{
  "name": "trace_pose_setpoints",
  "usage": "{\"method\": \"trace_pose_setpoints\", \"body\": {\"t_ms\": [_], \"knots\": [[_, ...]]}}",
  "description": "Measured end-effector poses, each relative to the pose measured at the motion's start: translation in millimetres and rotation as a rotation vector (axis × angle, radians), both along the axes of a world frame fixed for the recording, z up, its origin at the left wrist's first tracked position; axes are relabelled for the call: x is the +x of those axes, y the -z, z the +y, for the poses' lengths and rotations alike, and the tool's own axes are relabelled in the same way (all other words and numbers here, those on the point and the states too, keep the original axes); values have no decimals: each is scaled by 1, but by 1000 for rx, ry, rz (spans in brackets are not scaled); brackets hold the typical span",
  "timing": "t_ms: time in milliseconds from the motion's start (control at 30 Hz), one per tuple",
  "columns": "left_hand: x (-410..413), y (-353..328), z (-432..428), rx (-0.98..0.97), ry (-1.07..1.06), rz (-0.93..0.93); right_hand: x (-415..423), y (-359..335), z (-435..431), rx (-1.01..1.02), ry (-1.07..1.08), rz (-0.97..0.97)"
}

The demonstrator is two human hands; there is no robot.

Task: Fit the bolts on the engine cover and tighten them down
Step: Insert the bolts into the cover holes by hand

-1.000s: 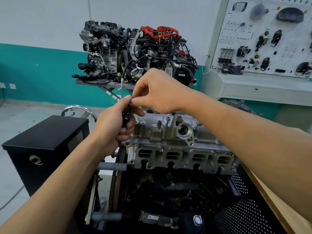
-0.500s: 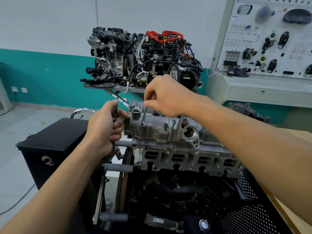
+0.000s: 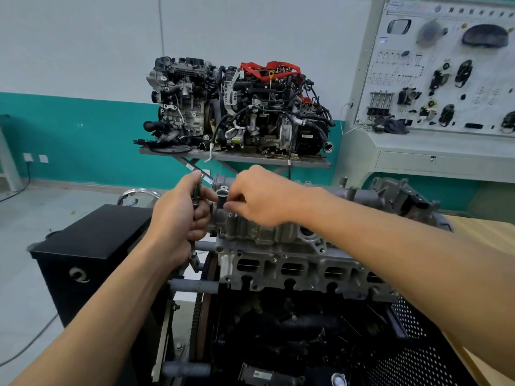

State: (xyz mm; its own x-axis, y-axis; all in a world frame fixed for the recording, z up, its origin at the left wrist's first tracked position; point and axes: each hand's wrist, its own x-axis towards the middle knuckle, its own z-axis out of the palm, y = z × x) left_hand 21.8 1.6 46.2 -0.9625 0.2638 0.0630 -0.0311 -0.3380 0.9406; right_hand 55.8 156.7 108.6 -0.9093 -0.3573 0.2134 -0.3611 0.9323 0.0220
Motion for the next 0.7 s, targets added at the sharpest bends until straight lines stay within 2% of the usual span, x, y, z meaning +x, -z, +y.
{"method": "trace_pose_setpoints", "body": {"t_ms": [133, 333, 500, 600, 700], "knots": [[3, -10, 0, -30, 40, 4, -1, -14, 5, -47, 23, -113], [12, -17, 8, -101, 200, 56, 16, -40, 14, -516, -72, -50], [13, -28, 26, -167, 96, 196, 31, -53, 29, -362, -102, 64], [9, -19, 22, -399, -122, 495, 51, -54, 86, -335, 50, 260], [1, -7, 7, -563, -331, 640, 76, -45, 176, -289, 502, 461]]}}
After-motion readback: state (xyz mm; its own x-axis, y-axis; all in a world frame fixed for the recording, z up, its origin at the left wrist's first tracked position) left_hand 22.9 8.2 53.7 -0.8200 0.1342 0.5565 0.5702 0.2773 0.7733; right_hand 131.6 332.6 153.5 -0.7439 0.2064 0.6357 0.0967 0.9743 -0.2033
